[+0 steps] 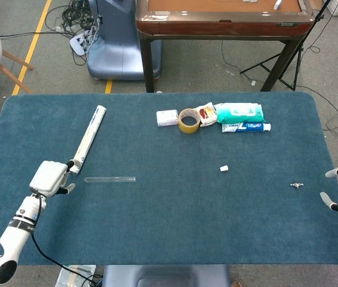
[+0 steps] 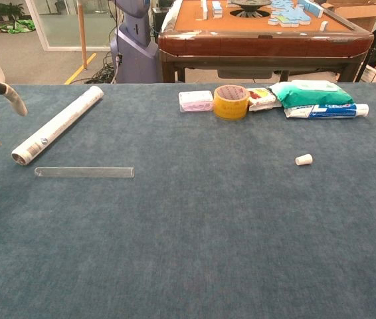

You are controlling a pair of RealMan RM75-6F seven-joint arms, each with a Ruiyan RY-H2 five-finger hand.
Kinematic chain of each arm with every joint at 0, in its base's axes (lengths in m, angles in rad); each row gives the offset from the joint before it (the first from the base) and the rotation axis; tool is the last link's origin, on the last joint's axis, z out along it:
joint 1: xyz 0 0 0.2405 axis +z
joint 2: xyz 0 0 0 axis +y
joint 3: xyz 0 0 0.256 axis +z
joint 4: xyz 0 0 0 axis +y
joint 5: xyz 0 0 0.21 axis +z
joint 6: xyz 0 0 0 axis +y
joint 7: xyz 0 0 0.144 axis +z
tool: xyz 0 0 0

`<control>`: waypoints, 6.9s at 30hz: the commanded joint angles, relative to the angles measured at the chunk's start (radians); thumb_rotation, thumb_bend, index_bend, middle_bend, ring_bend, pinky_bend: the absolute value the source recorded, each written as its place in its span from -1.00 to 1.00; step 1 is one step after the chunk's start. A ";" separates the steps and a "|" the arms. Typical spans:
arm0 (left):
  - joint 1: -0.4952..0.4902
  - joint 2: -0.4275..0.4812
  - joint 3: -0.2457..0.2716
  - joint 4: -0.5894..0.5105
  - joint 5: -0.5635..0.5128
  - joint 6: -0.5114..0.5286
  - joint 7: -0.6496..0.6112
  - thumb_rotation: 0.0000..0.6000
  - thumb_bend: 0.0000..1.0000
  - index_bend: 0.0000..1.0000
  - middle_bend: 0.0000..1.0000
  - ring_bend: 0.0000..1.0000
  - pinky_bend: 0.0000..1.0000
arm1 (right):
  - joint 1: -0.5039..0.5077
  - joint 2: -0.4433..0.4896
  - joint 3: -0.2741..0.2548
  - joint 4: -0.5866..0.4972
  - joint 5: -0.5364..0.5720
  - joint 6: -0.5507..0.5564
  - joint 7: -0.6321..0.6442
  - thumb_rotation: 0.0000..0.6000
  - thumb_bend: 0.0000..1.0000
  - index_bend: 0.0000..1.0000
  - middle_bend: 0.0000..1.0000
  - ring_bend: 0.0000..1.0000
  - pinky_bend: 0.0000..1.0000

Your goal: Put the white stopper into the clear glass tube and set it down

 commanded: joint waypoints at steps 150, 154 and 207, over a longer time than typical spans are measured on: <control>-0.014 0.007 0.086 -0.045 -0.011 0.083 -0.010 1.00 -0.54 -0.36 0.70 0.74 0.81 | 0.625 -0.635 0.027 0.463 0.311 -0.513 -0.442 1.00 -0.61 -0.02 0.06 -0.07 -0.54; -0.013 0.006 0.087 -0.042 -0.009 0.083 -0.015 1.00 -0.54 -0.36 0.70 0.75 0.81 | 0.626 -0.638 0.027 0.468 0.300 -0.518 -0.430 1.00 -0.60 -0.02 0.35 0.27 -0.06; -0.002 -0.004 0.089 -0.013 -0.008 0.085 -0.028 1.00 -0.54 -0.36 0.70 0.75 0.81 | 0.672 -0.697 0.044 0.545 0.404 -0.637 -0.472 1.00 -0.48 0.02 0.77 0.80 0.67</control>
